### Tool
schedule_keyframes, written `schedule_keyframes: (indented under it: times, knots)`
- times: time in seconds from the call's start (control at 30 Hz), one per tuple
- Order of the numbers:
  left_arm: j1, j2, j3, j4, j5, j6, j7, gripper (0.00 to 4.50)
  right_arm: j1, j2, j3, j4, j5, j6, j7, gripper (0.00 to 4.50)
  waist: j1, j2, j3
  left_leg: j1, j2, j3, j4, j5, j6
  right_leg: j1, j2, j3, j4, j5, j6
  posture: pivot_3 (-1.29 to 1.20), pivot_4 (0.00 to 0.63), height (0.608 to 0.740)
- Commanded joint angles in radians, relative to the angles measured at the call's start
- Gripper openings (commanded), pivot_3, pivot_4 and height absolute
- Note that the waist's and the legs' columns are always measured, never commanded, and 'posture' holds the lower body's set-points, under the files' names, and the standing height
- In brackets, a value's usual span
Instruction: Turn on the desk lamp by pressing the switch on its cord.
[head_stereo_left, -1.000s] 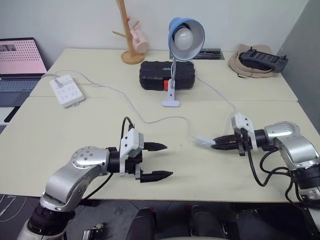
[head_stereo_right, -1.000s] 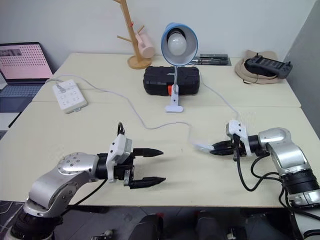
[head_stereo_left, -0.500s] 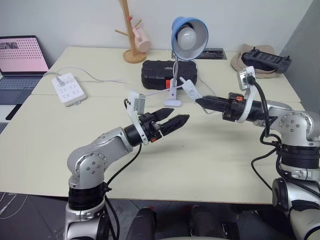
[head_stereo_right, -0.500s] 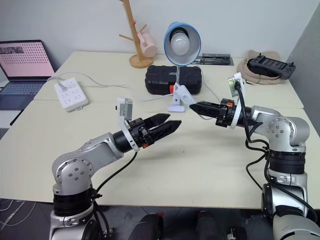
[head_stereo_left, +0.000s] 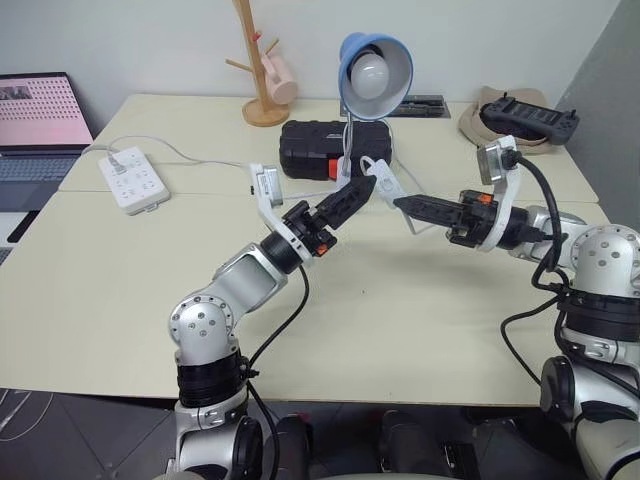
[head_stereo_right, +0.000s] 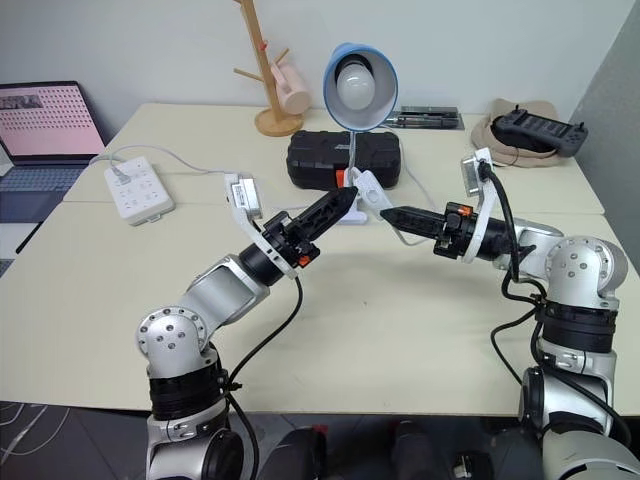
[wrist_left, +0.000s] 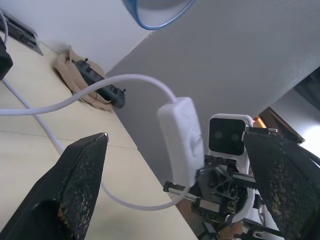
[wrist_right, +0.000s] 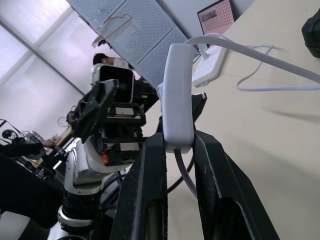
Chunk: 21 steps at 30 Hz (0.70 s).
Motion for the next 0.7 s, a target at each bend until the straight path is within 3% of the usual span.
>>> schedule_keyframes:
  times: [0.03, 0.17, 0.27, 0.7]
  knots:
    - [0.006, -0.013, -0.012, -0.023, -0.062, -0.022, 0.003, 4.5, -0.007, 0.003, -0.043, -0.05, 0.081, 0.029, -0.033, 0.39, 0.0, 0.0, 0.0, 0.0, 0.0, 0.0, 0.0, 0.0, 0.0, 0.0, 0.0, 0.0, 0.0, 0.0, 0.0, 0.0, 0.15, 0.74]
    - [0.015, -0.01, -0.033, -0.028, -0.099, -0.019, -0.007, 4.5, -0.007, 0.01, -0.049, -0.055, 0.134, 0.054, -0.065, 0.39, 0.0, 0.0, 0.0, 0.0, 0.0, 0.0, 0.0, 0.0, 0.0, 0.0, 0.0, 0.0, 0.0, 0.0, 0.0, 0.0, 0.15, 0.74]
    - [0.006, -0.005, -0.052, -0.018, -0.111, -0.019, -0.014, 4.06, -0.008, 0.02, -0.046, -0.067, 0.171, 0.071, -0.087, 0.39, 0.0, 0.0, 0.0, 0.0, 0.0, 0.0, 0.0, 0.0, 0.0, 0.0, 0.0, 0.0, 0.0, 0.0, 0.0, 0.0, 0.15, 0.74]
    - [-0.005, -0.009, -0.077, 0.003, -0.132, -0.048, -0.018, 1.5, 0.008, 0.024, -0.043, -0.091, 0.269, 0.088, -0.175, 0.39, 0.0, 0.0, 0.0, -0.001, 0.0, 0.0, -0.001, 0.0, 0.0, 0.0, 0.001, 0.0, -0.002, 0.0, 0.0, 0.0, 0.15, 0.74]
